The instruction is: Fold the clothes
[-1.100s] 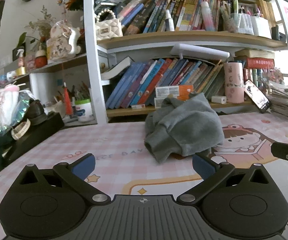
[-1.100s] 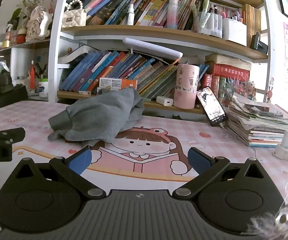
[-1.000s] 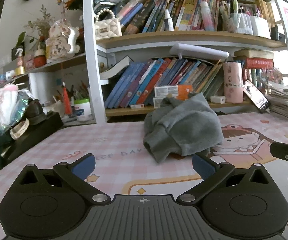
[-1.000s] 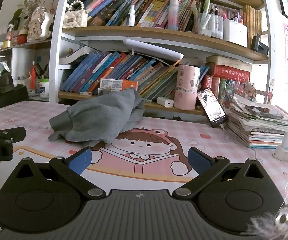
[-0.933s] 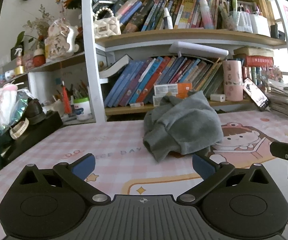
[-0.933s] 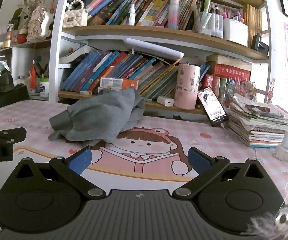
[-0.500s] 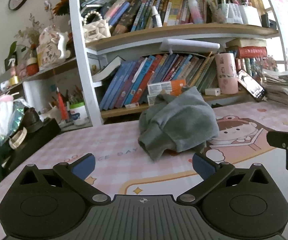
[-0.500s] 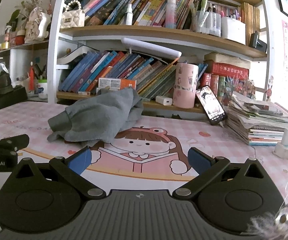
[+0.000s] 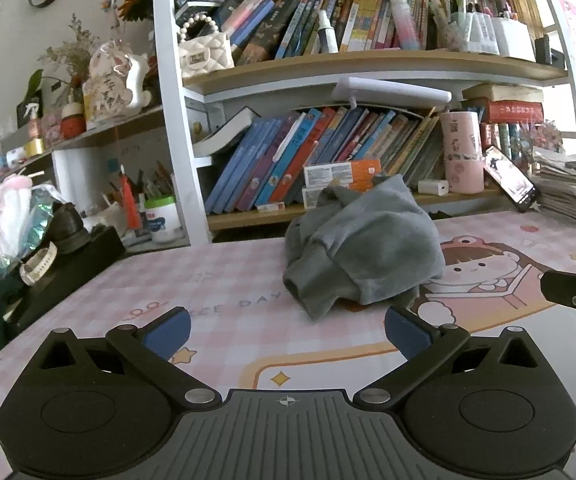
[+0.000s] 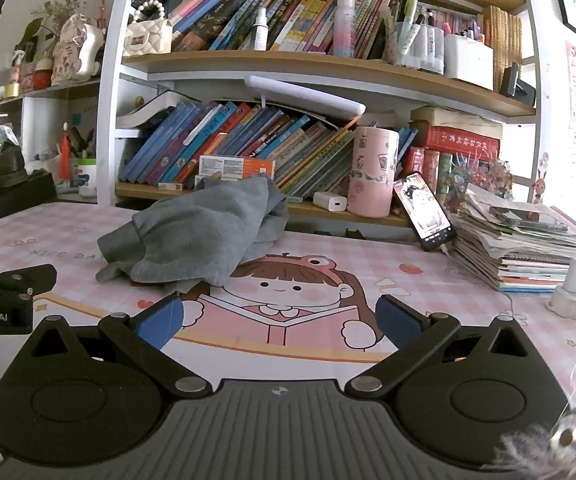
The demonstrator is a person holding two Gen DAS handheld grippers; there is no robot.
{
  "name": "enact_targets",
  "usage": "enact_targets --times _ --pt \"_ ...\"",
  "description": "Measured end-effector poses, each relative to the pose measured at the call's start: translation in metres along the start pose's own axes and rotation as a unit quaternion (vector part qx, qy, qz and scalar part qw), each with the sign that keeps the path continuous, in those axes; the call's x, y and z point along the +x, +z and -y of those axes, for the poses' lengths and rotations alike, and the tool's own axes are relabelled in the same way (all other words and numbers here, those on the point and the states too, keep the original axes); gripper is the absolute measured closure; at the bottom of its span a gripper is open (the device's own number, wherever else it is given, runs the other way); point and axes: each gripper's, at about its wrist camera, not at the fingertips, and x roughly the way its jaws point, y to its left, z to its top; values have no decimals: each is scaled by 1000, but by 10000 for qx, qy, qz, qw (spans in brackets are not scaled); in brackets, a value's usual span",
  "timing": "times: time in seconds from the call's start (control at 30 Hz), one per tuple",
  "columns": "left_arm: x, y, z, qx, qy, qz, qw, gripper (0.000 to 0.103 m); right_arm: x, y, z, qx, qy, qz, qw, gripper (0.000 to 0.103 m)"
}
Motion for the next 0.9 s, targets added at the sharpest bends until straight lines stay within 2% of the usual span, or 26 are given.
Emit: enact_targets --times 0.9 --pt "1 0 -3 -102 13 -21 9999 0 0 0 0 14 19 -27 10000 0"
